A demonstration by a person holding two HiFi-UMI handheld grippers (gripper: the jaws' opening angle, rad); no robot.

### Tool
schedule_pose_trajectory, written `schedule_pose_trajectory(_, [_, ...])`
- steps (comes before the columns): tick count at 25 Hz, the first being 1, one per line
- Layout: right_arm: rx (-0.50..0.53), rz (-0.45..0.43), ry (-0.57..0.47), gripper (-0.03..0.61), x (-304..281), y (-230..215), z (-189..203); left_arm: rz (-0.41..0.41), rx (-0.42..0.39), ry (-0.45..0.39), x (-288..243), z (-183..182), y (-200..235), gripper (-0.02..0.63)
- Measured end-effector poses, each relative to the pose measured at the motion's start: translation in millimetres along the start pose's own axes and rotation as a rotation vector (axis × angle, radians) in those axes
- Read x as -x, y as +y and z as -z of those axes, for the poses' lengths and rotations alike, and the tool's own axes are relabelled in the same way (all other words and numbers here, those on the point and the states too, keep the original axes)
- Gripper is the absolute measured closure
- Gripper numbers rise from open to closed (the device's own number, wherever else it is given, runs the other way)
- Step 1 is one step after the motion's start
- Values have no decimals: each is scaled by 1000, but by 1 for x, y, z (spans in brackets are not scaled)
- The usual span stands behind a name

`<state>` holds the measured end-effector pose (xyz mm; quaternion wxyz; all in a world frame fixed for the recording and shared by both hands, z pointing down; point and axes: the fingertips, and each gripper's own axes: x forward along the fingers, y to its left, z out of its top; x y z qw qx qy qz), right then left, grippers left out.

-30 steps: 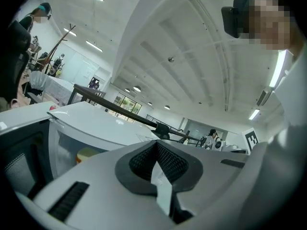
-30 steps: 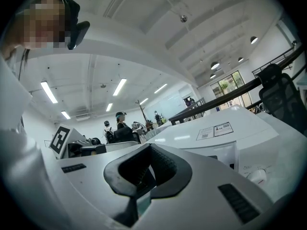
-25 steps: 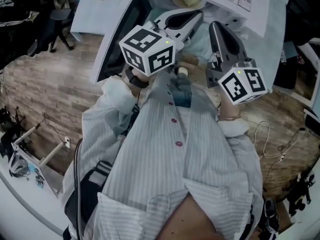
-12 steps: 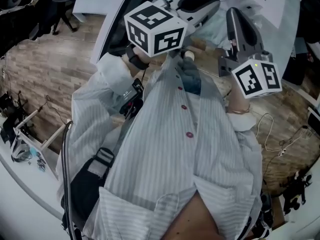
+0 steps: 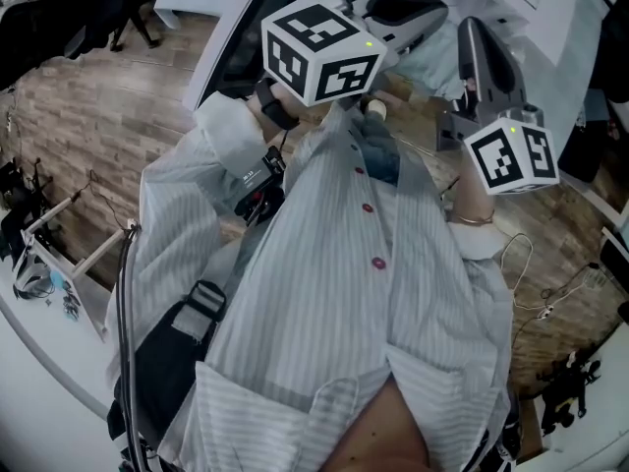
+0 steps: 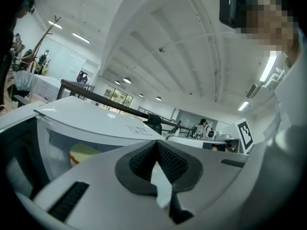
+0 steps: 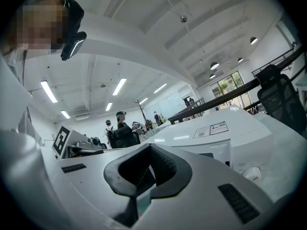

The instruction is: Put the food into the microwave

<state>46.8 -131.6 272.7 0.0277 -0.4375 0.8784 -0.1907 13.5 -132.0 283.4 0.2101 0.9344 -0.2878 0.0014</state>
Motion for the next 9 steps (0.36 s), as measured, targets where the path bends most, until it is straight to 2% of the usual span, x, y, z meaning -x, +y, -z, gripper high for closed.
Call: schedule_pose_trajectory(9, [2, -4, 4, 546, 4, 1, -1, 16, 5, 23, -5, 8, -8, 606])
